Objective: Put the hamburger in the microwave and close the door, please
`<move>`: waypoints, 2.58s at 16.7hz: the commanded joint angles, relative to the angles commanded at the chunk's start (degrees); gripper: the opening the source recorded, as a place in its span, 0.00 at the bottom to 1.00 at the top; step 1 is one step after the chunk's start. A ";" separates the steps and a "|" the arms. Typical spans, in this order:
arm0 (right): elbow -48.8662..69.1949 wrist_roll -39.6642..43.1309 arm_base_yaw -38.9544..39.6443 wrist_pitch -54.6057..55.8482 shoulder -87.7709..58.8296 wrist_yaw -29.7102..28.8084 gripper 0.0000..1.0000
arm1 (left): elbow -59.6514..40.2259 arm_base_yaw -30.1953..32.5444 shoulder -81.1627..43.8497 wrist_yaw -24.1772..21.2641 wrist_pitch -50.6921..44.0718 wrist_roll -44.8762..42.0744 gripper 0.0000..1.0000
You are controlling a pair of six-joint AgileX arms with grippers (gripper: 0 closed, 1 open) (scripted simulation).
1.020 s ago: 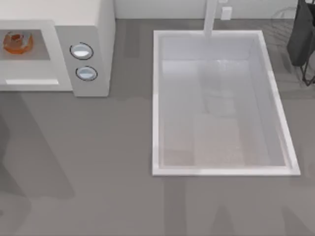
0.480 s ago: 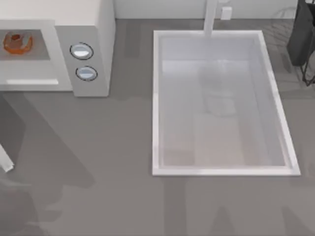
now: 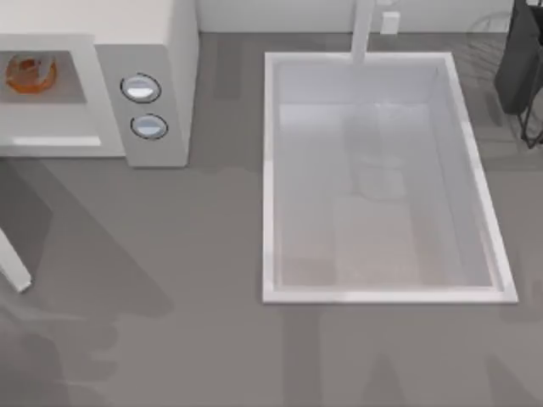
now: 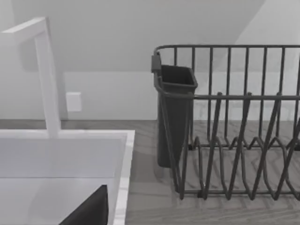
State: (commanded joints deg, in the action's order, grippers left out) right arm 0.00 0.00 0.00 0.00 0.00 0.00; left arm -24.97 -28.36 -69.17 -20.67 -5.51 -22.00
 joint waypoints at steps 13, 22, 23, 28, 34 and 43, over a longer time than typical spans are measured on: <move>0.00 0.00 0.00 0.00 0.00 0.00 1.00 | 5.62 28.53 9.47 19.59 0.71 21.47 0.00; 0.00 0.00 0.00 0.00 0.00 0.00 1.00 | -1.23 28.62 -0.76 19.42 5.29 21.43 0.00; 0.00 0.00 0.00 0.00 0.00 0.00 1.00 | -2.59 28.66 -4.27 19.46 6.13 21.43 0.00; 0.00 0.00 0.00 0.00 0.00 0.00 1.00 | -9.69 28.92 -18.25 19.60 11.18 21.45 0.00; 0.00 0.00 0.00 0.00 0.00 0.00 1.00 | -11.55 28.80 -19.93 19.63 12.82 21.50 0.00; 0.00 0.00 0.00 0.00 0.00 0.00 1.00 | -29.72 29.14 -36.67 19.67 11.58 21.56 0.00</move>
State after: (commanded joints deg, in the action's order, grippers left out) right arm 0.00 0.00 0.00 0.00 0.00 0.00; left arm -54.69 0.78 -105.84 -1.00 6.08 -0.44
